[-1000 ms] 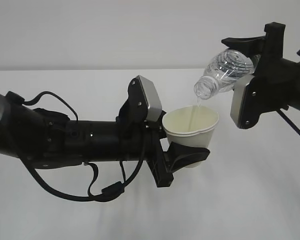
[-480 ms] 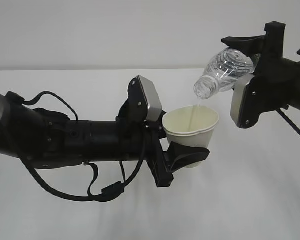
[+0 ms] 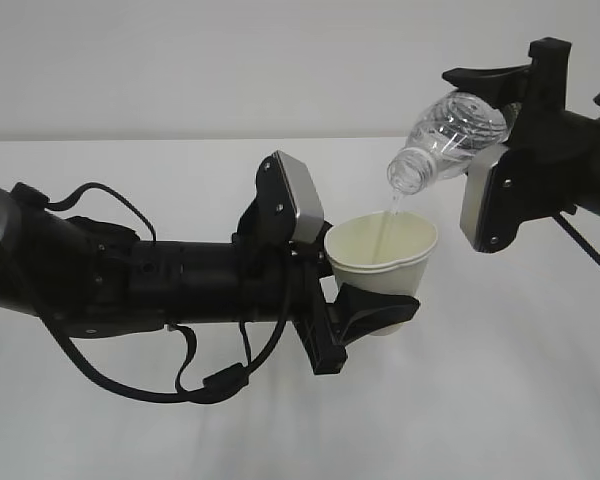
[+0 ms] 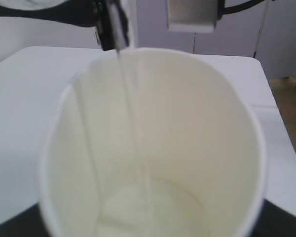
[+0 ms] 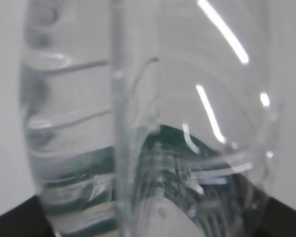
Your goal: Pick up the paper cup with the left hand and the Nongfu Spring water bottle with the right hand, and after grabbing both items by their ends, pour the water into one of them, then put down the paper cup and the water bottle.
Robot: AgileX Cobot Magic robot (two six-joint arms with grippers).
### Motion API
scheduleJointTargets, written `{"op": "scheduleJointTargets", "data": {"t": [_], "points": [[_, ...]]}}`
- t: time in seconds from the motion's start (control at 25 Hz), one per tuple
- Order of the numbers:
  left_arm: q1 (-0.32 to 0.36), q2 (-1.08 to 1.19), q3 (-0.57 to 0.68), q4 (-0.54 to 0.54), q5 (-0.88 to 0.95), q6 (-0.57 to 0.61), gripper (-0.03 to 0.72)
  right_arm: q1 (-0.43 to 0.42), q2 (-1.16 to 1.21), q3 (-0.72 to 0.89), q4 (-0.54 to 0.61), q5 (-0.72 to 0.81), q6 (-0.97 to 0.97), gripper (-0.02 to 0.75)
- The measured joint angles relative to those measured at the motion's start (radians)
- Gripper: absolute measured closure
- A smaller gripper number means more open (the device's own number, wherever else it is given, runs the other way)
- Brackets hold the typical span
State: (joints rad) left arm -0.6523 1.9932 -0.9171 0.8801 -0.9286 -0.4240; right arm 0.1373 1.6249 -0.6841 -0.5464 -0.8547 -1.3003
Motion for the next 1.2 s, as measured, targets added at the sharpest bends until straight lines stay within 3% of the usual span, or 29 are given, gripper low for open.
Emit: {"op": "scheduleJointTargets", "data": {"t": [1.2], "points": [[0.000,0.000,0.000,-0.015,0.001,0.000,0.258,0.000,0.000,-0.009,-0.002,-0.013,-0.007,0.254]]}}
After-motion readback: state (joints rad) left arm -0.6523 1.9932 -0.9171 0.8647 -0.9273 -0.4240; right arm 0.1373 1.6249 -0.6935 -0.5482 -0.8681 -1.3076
